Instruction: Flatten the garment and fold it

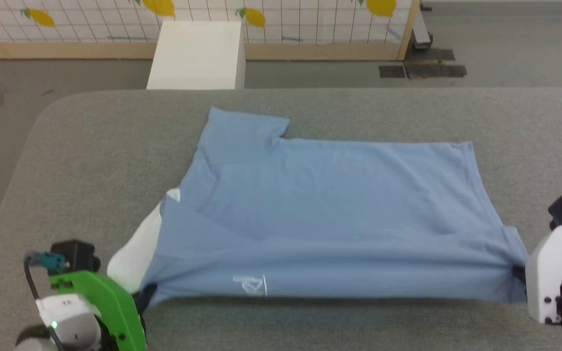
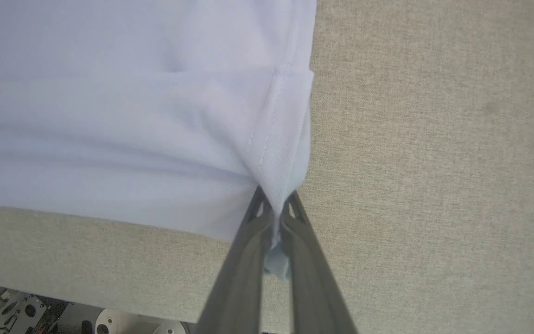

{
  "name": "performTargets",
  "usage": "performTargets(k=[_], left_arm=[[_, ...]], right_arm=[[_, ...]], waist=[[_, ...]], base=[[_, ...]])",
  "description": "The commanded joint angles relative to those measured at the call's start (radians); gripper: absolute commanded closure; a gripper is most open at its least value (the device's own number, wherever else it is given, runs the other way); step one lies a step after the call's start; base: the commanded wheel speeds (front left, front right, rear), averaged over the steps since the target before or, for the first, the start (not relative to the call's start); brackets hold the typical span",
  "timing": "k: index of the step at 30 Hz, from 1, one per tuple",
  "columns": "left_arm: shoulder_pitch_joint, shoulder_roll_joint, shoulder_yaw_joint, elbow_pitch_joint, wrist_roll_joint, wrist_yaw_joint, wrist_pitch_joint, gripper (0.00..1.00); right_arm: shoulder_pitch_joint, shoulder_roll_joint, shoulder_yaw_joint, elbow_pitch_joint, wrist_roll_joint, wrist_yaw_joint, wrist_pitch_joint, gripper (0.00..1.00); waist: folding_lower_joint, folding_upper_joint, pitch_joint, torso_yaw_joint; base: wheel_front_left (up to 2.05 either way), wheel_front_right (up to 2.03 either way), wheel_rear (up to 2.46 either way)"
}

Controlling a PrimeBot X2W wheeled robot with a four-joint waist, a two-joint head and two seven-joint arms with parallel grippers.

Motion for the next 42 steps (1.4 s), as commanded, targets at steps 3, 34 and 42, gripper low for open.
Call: performTargets(k=[3, 34, 42], left_arm=[[0.062, 0.006, -0.011, 0.002, -0.018, 0.02, 0.017, 1.0], [-0.108, 0.057, 0.098, 0.005, -0.006, -0.044, -0.079, 0.0], [-0.181, -0.027, 0.119, 0.087, 0.13, -0.143, -0.444, 0.0]], right_arm=[[0.054, 0.001, -0.01, -0.003, -0.001, -0.001, 0.006, 1.0], [-0.039, -0.043, -0.059, 0.031, 0.074, -0.001, -0.248, 0.0], [-0.099, -0.058, -0.077, -0.012, 0.058, -0.001, -0.6, 0.0]], waist=[[0.0, 0.0035, -0.008, 0.003], [0.0, 0.0035, -0.053, -0.026], [0.0, 0.0035, -0.039, -0.032]], base=[[0.0, 0.0, 0.0], [0.0, 0.0, 0.0], [0.0, 0.0, 0.0]])
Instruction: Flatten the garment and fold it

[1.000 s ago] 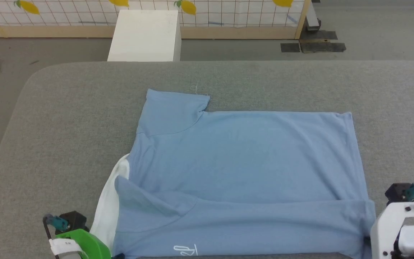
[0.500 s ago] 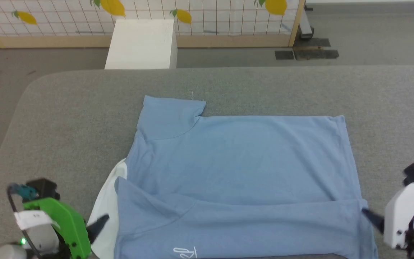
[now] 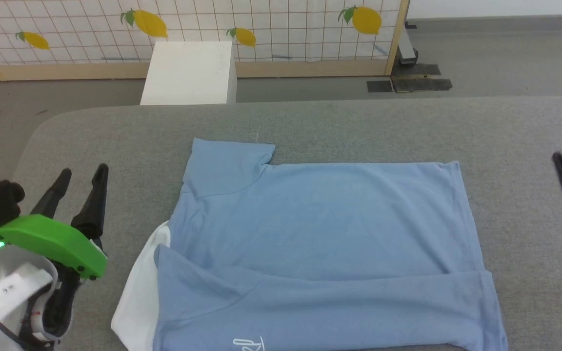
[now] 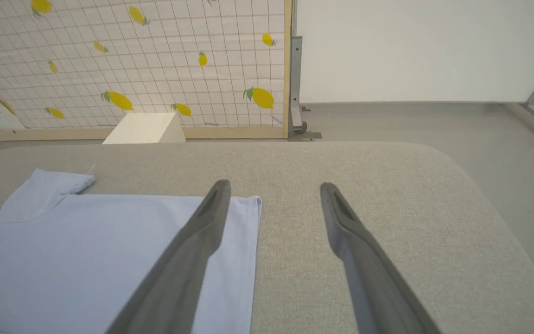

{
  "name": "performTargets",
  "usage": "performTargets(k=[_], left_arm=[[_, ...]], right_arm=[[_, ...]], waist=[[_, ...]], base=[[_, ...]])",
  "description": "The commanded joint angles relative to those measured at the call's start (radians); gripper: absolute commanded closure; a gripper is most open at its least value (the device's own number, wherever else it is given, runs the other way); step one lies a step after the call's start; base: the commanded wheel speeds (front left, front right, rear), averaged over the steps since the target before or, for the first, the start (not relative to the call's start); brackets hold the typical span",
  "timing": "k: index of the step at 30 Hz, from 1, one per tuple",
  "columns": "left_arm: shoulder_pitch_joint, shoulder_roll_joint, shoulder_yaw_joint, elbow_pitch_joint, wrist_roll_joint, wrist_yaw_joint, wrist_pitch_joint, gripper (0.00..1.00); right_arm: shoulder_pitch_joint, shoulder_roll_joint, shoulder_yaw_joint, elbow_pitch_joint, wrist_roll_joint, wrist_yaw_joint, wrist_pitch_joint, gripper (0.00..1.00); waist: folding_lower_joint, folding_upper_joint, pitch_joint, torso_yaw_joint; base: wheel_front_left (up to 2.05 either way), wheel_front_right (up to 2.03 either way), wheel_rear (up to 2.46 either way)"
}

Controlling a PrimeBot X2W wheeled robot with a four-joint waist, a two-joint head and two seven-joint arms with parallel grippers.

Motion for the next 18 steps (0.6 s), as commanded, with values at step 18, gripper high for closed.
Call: performTargets(k=[18], left_arm=[[-0.06, -0.162, -0.028, 0.298, 0.186, -0.146, -0.409, 0.0]], right_arm=[[0.093, 0.039, 0.052, 0.151, 0.003, -0.001, -0.533, 0.0]], waist=[[0.0, 0.0035, 0.073, 0.005]], base=[[0.0, 0.0, 0.0]])
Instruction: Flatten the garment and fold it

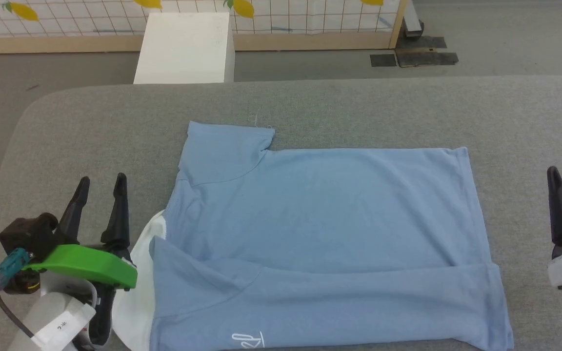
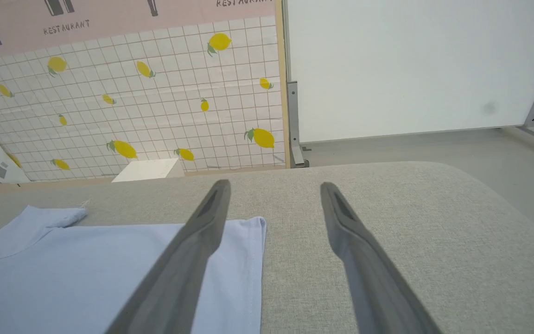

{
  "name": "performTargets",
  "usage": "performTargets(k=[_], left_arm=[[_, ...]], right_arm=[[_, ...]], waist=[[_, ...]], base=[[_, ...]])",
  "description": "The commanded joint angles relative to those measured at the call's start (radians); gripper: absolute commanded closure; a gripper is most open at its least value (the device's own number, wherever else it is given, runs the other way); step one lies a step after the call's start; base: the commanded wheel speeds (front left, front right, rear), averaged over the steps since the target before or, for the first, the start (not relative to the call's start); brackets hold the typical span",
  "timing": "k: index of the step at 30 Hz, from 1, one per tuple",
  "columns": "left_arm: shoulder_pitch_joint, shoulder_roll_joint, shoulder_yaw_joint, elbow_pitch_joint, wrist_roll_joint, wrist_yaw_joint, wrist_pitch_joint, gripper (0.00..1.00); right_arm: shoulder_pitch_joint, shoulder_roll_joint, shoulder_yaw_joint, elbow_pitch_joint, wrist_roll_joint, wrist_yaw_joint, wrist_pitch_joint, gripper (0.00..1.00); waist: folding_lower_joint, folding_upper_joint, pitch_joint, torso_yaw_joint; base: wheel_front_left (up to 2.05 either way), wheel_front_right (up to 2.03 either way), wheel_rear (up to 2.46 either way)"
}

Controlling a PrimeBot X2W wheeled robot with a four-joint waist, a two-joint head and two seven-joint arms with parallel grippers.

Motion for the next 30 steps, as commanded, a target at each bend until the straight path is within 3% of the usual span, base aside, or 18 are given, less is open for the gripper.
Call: performTargets(k=[1, 11, 17, 23, 30], left_arm=[[-0.022, -0.012, 0.005, 0.012, 0.018, -0.012, -0.009, 0.0], [-0.074, -0.037, 0.025, 0.064, 0.069, -0.049, -0.01, 0.0], [-0.258, -0.012, -0.028, 0.132, 0.107, -0.073, 0.068, 0.0], [-0.528, 0.012, -0.107, 0.275, 0.137, -0.099, 0.265, 0.0], [-0.793, 0.035, -0.179, 0.463, 0.093, -0.118, 0.662, 0.0]], right_arm=[[0.008, 0.006, 0.004, 0.009, 0.009, -0.001, -0.016, 0.0], [-0.024, 0.016, 0.008, 0.032, 0.003, -0.001, -0.037, 0.0], [-0.08, 0.029, 0.007, 0.004, -0.015, -0.001, -0.024, 0.0], [-0.153, 0.06, 0.023, -0.037, -0.042, -0.001, -0.01, 0.0], [-0.19, 0.121, 0.058, -0.074, -0.076, -0.001, -0.008, 0.0]], waist=[[0.0, 0.0035, 0.005, 0.0], [0.0, 0.0035, 0.048, -0.008], [0.0, 0.0035, 0.136, -0.015], [0.0, 0.0035, 0.24, -0.045], [0.0, 0.0035, 0.35, -0.109]], base=[[0.0, 0.0, 0.0], [0.0, 0.0, 0.0], [0.0, 0.0, 0.0], [0.0, 0.0, 0.0], [0.0, 0.0, 0.0]])
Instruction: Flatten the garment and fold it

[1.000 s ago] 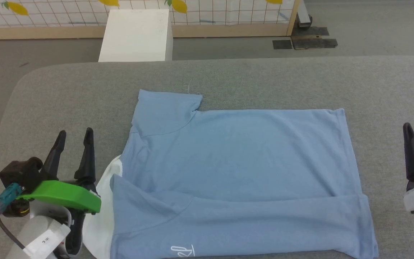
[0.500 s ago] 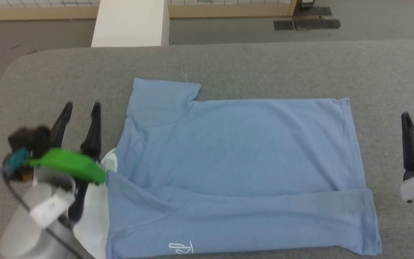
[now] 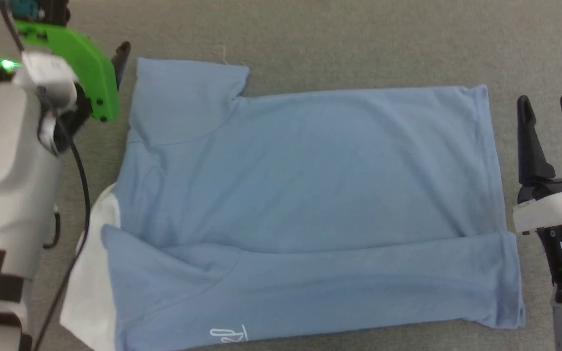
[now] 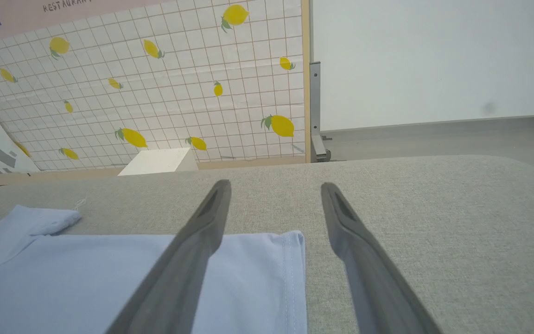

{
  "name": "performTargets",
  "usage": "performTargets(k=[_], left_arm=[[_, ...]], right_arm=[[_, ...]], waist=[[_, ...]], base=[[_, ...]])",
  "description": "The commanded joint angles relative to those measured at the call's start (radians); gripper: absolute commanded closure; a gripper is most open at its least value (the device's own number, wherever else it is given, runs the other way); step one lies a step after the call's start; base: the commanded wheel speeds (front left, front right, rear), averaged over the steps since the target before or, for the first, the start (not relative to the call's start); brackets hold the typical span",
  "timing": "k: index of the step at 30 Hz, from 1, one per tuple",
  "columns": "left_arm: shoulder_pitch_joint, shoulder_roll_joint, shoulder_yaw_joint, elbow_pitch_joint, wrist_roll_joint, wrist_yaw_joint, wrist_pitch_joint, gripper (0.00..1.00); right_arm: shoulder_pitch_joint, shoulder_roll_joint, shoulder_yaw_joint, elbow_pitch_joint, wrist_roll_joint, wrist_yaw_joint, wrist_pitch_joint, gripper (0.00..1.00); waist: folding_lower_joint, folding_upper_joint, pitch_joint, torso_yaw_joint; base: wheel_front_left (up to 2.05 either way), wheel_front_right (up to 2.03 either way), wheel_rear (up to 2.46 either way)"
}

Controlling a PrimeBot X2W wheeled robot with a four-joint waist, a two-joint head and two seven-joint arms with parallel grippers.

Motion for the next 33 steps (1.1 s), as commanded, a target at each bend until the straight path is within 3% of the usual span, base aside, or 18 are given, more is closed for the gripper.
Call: performTargets(k=[1, 7, 14, 15, 16, 17, 22, 26, 30, 33], left_arm=[[-0.04, 0.006, -0.017, 0.022, -0.005, -0.007, 0.068, 0.0], [-0.133, 0.016, -0.064, 0.08, -0.011, 0.009, 0.333, 0.0], [-0.105, 0.041, -0.099, 0.086, -0.008, 0.045, 0.507, 0.0], [-0.094, 0.036, -0.094, 0.08, -0.021, 0.05, 0.52, 0.62], [-0.084, 0.033, -0.095, 0.075, -0.031, 0.049, 0.538, 0.95], [-0.073, 0.029, -0.089, 0.066, -0.047, 0.048, 0.55, 1.0], [-0.043, 0.024, -0.061, 0.005, -0.093, 0.048, 0.54, 1.0], [-0.04, 0.022, -0.026, -0.054, -0.125, 0.051, 0.501, 1.0], [-0.039, 0.032, 0.009, -0.117, -0.153, 0.053, 0.472, 1.0], [-0.032, 0.043, 0.035, -0.175, -0.175, 0.055, 0.458, 1.0]], right_arm=[[-0.011, 0.012, 0.0, -0.007, -0.011, -0.001, -0.004, 0.0], [0.0, 0.043, -0.008, -0.02, -0.027, -0.001, -0.018, 0.0], [0.004, 0.061, -0.01, -0.027, -0.035, -0.001, -0.034, 0.0], [0.004, 0.064, -0.011, -0.026, -0.035, -0.001, -0.035, 0.0], [0.004, 0.065, -0.012, -0.026, -0.036, -0.001, -0.036, 0.0], [0.004, 0.067, -0.015, -0.025, -0.038, -0.001, -0.036, 0.0], [-0.017, 0.05, -0.025, -0.029, -0.051, -0.001, -0.01, 0.0], [-0.065, 0.015, -0.04, -0.027, -0.062, -0.001, 0.083, 0.0], [-0.159, -0.043, -0.013, -0.019, -0.069, -0.001, 0.282, 0.0], [-0.25, -0.096, 0.04, 0.001, -0.072, -0.001, 0.493, 0.0]], waist=[[-0.0001, 0.0035, 0.088, -0.063], [-0.0001, 0.0035, 0.145, -0.098], [-0.0001, 0.0035, 0.168, -0.111], [-0.0001, 0.0035, 0.169, -0.109], [-0.0001, 0.0035, 0.169, -0.106], [-0.0001, 0.0035, 0.169, -0.101], [-0.0001, 0.0035, 0.151, -0.081], [-0.0001, 0.0035, 0.135, -0.065], [-0.0001, 0.0035, 0.13, -0.055], [-0.0001, 0.0035, 0.137, -0.047]], base=[[0.0, 0.0, 0.0], [0.0, 0.0, 0.0], [0.0, 0.0, 0.0], [0.0, 0.0, 0.0], [0.0, 0.0, 0.0], [0.0, 0.0, 0.0], [0.0, 0.0, 0.0], [0.0, 0.0, 0.0], [0.0, 0.0, 0.0], [0.0, 0.0, 0.0]])
